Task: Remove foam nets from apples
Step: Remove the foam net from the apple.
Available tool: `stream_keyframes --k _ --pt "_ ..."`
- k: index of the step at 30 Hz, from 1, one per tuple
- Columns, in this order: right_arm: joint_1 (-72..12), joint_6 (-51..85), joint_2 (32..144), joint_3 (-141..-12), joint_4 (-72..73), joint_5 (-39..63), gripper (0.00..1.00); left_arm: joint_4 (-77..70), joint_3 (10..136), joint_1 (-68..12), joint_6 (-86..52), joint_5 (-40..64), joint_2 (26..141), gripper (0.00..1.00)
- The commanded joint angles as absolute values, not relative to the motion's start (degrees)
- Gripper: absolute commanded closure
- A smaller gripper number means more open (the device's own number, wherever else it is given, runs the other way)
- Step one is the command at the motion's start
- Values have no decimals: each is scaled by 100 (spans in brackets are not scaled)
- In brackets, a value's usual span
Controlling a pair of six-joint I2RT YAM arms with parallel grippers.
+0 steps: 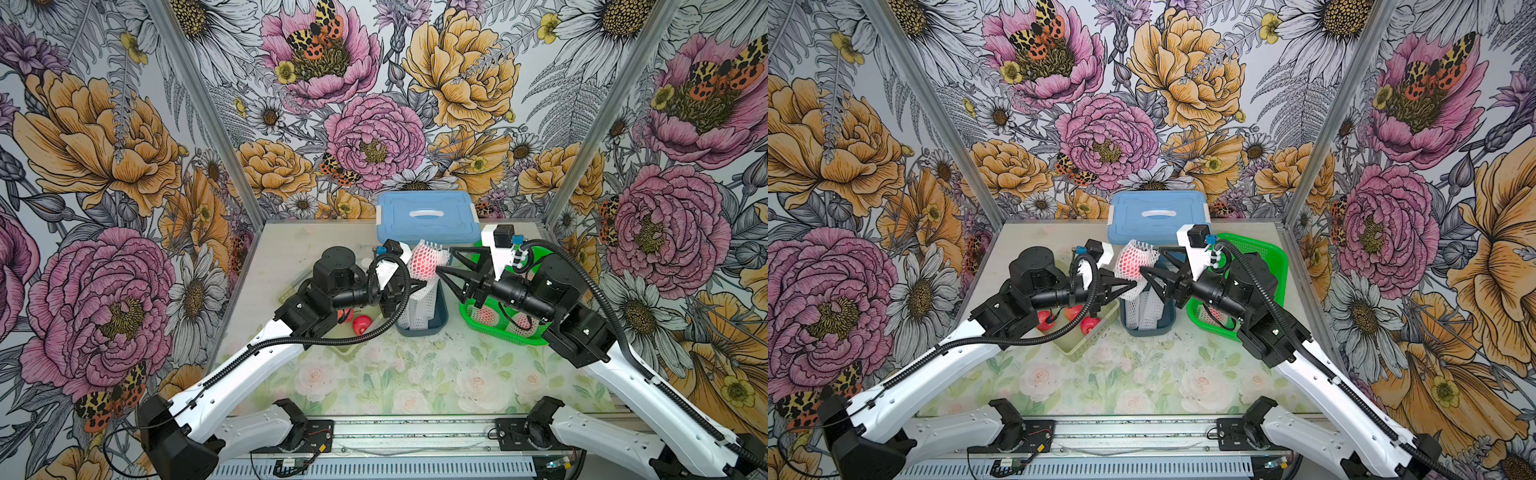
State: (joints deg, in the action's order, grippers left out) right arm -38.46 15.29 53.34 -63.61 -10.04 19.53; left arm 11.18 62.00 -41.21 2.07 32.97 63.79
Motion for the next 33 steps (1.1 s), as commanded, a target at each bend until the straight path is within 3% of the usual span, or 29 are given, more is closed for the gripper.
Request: stream_keyframes --k 1,5,9,17,21,23,27,28,30,32,33 --pt "-3867 1404 5355 -6663 -1116 2094 28 1393 6259 -4284 504 3197 6341 100" --pt "-3876 1434 5473 -6734 -1125 2380 33 1704 6389 -4460 702 2820 6488 100" --pt "-3876 1465 5545 -6697 -1149 2505 52 1705 6390 -4492 721 2733 6462 100" --pt "-3894 1408 5597 -6641 -1403 2733 55 1705 6354 -4478 751 2612 6372 100" --pt "-3901 1302 5616 -6658 -1576 2639 62 1705 6355 -4491 746 2602 6364 100" --pt "-3902 1263 5608 -6645 -1617 2591 70 1698 6345 -4487 747 2585 6346 100" --pt "-3920 1205 5557 -6633 -1629 2426 97 1662 6349 -4480 721 2602 6353 100" --pt "-3928 1212 5547 -6635 -1620 2422 100 1672 6355 -4480 721 2615 6368 100" --pt "-3937 1204 5524 -6661 -1616 2443 100 1678 6380 -4474 721 2709 6407 76" --pt "-3946 1220 5511 -6703 -1622 2497 100 1679 6406 -4474 712 2818 6437 32" --pt "-3946 1230 5495 -6705 -1625 2507 100 1679 6428 -4474 695 2859 6457 17"
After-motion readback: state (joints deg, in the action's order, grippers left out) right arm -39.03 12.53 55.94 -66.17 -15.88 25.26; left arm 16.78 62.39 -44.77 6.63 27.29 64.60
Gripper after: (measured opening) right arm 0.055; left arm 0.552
